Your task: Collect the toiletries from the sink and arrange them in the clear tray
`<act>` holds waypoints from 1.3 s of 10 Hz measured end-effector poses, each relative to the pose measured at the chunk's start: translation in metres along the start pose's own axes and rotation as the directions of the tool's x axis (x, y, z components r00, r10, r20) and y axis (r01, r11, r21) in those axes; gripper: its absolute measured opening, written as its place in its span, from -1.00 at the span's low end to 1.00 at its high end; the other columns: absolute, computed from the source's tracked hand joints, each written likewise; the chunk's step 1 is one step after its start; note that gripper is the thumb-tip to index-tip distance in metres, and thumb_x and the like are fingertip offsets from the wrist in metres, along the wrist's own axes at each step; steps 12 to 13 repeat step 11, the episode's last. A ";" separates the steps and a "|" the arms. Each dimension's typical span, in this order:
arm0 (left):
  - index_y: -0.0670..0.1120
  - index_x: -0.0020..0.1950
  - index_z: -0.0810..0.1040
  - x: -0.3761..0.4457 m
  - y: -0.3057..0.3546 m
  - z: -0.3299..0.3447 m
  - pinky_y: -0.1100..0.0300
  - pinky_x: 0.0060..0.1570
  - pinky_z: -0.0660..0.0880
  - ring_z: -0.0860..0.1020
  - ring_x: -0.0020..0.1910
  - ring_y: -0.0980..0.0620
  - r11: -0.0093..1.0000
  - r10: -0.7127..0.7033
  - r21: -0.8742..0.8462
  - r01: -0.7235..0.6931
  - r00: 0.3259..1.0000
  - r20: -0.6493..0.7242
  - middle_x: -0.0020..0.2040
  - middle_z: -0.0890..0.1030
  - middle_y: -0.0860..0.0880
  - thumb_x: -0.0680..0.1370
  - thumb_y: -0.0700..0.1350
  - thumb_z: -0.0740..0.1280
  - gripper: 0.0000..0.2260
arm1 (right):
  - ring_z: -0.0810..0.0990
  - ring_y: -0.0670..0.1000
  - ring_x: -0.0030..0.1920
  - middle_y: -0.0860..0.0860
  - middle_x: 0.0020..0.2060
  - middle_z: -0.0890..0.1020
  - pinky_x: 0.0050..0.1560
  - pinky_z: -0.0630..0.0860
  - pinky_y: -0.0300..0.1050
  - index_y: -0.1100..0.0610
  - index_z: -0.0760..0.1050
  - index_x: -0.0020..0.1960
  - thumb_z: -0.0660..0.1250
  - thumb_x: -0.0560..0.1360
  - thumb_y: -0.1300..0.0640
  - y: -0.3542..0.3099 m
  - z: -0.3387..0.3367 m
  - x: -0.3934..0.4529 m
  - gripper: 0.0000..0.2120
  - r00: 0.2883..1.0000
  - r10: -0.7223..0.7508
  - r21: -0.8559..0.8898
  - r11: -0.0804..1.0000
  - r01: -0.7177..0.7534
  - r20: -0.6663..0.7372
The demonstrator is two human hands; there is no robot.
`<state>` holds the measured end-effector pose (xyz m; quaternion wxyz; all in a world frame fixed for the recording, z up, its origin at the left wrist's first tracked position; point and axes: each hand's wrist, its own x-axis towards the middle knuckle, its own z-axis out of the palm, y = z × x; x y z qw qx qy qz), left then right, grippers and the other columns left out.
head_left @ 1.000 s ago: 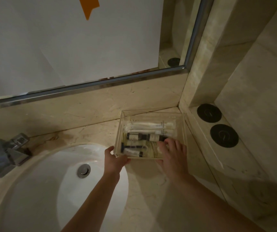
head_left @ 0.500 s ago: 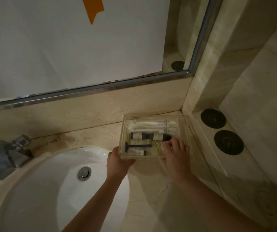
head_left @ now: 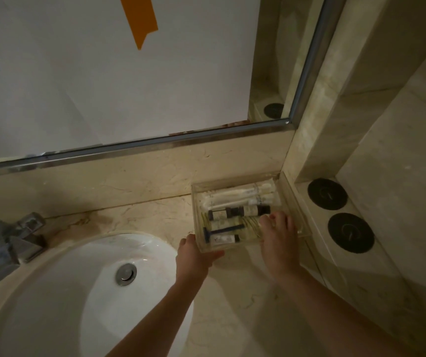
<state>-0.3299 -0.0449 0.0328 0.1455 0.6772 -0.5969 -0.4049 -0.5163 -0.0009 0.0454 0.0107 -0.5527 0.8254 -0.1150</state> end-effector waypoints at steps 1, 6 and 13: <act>-0.01 -0.01 0.55 0.007 -0.001 0.002 0.18 -0.38 0.63 0.63 -0.30 0.05 0.999 -0.010 0.040 0.010 1.000 0.005 -0.11 0.62 -0.02 0.15 0.32 0.46 -0.43 | 0.45 0.14 0.11 0.09 0.11 0.52 0.03 0.51 -0.01 0.05 0.54 0.07 0.47 0.25 0.29 0.001 0.000 0.001 -0.58 1.000 -0.011 -0.010 1.000 0.011 0.008; -0.09 0.48 0.19 -0.006 0.012 -0.029 0.10 0.15 0.56 0.51 0.24 -0.08 0.988 0.077 -0.144 -0.050 0.979 0.186 0.31 0.49 -0.10 0.31 -0.04 0.56 -0.16 | 0.35 0.18 0.32 0.15 0.31 0.41 0.31 0.34 0.01 0.10 0.41 0.30 0.35 0.46 0.18 -0.056 0.003 -0.002 -0.59 0.997 0.022 -0.085 0.996 -0.016 0.075; -0.11 0.45 0.25 -0.027 -0.015 -0.053 0.20 -0.01 0.57 0.62 0.06 -0.09 0.967 -0.008 -0.251 0.034 0.995 0.101 0.34 0.41 -0.13 0.49 -0.05 0.41 -0.41 | 0.46 0.18 0.21 0.14 0.15 0.54 0.23 0.45 0.09 0.13 0.54 0.12 0.47 0.27 0.14 -0.081 0.014 -0.056 -0.58 0.979 -0.146 0.171 0.970 0.170 -0.144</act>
